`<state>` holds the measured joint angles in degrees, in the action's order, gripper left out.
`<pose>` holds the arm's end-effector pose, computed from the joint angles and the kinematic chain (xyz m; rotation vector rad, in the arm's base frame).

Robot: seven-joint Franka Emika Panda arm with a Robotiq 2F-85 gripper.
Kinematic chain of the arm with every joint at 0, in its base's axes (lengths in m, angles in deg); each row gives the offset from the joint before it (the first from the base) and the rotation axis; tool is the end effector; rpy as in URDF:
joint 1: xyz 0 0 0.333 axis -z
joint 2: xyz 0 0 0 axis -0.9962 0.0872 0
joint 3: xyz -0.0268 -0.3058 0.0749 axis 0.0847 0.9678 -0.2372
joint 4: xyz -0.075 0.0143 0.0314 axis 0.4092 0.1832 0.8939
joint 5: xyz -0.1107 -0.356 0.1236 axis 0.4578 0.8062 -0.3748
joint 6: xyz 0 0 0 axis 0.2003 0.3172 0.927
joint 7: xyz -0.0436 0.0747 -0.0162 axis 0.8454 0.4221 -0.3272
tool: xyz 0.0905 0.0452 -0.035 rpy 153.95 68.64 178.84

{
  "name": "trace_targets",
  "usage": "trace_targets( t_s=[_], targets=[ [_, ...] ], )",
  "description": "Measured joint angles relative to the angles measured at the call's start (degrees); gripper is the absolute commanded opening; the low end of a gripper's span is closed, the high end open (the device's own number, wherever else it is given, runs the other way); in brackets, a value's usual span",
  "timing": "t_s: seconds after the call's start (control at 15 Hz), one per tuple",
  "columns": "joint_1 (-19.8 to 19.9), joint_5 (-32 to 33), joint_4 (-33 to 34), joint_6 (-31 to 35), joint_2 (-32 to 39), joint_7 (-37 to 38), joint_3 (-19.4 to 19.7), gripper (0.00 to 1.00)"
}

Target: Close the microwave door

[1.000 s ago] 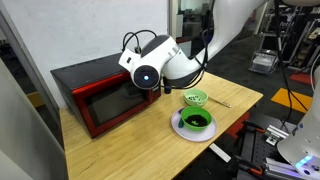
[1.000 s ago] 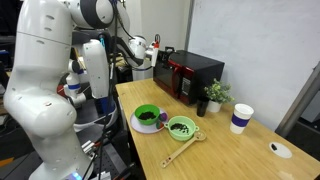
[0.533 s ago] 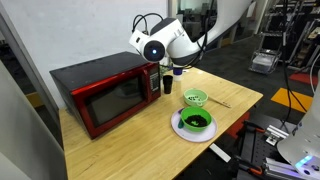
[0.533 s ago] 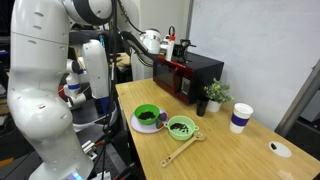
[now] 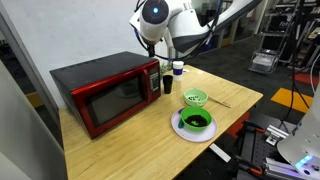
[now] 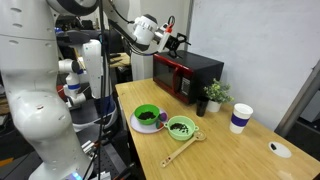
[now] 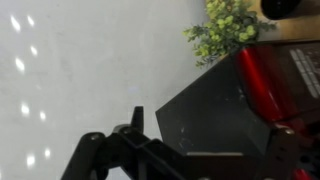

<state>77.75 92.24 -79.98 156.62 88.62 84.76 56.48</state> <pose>0.6250 0.1533 0.4553 1.9019 0.8114 0.5042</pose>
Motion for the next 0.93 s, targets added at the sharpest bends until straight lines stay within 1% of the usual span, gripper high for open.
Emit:
trace_targets(
  t_s=[0.2, 0.27, 0.6, 0.93],
  targets=[
    [0.0, -15.8, -5.0, -0.5, -7.3, -3.9, -2.8, 1.00],
    [-0.3, -20.8, -6.9, -0.7, -9.6, -4.5, -3.2, 1.00],
    [-2.2, -44.1, -16.4, -1.7, -19.9, -5.0, -2.9, 1.00],
    [-2.3, -64.0, -25.5, 0.2, -26.0, -5.9, -1.0, 1.00]
  ],
)
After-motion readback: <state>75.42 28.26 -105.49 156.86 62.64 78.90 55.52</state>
